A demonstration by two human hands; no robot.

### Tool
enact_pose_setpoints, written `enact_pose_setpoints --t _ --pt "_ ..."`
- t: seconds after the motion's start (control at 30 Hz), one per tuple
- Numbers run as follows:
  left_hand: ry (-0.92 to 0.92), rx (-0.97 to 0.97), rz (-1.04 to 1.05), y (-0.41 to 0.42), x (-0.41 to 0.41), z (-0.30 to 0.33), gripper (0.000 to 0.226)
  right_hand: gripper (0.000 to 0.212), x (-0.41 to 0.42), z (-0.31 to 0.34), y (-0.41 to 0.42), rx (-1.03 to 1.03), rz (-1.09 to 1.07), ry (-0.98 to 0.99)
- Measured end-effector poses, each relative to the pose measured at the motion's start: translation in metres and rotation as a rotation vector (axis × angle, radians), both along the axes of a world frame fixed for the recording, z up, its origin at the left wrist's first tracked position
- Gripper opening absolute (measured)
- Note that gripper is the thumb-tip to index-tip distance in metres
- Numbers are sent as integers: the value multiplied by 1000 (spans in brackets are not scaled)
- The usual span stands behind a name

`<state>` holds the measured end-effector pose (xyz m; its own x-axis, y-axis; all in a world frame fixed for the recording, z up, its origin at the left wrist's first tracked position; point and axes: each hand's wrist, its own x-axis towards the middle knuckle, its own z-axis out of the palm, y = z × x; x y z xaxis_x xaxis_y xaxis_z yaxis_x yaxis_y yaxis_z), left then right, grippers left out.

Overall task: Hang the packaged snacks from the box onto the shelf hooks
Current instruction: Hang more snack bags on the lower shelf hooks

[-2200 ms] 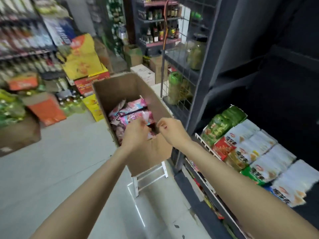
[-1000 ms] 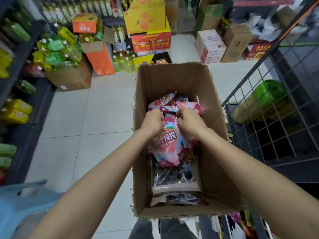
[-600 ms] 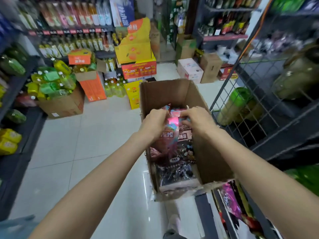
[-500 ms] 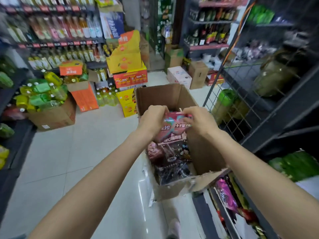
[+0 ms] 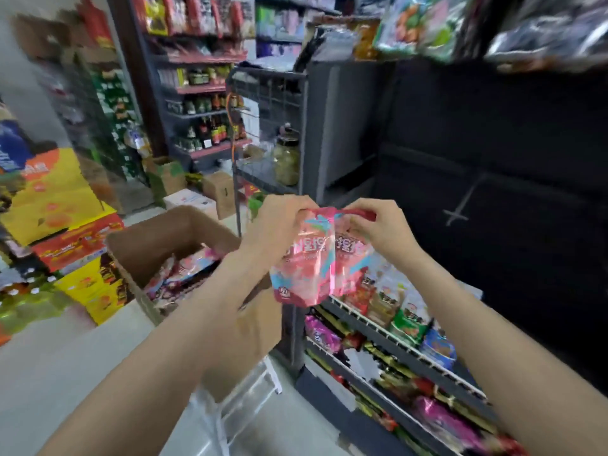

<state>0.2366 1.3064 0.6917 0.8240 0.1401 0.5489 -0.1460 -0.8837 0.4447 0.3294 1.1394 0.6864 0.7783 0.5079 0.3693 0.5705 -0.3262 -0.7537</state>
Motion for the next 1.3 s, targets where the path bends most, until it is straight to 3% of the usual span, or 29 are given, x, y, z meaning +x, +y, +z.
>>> enact_pose_setpoints --t 0.37,0.63,0.77,0.9,1.3 --pt "54 -104 -390 -260 64 -30 18 21 -32 -26 -285 32 -434 101" --pt "151 -159 -470 -420 63 -46 21 4 -42 -56 -441 221 -647 221" --pt "150 -162 -424 -464 71 -48 21 13 -30 -62 -484 270 -700 242" --pt "167 -152 -341 -480 80 -45 23 7 -12 -58 -506 305 -751 245" --pt "237 -118 -245 -495 89 -46 26 14 9 -50 -510 66 -714 72"
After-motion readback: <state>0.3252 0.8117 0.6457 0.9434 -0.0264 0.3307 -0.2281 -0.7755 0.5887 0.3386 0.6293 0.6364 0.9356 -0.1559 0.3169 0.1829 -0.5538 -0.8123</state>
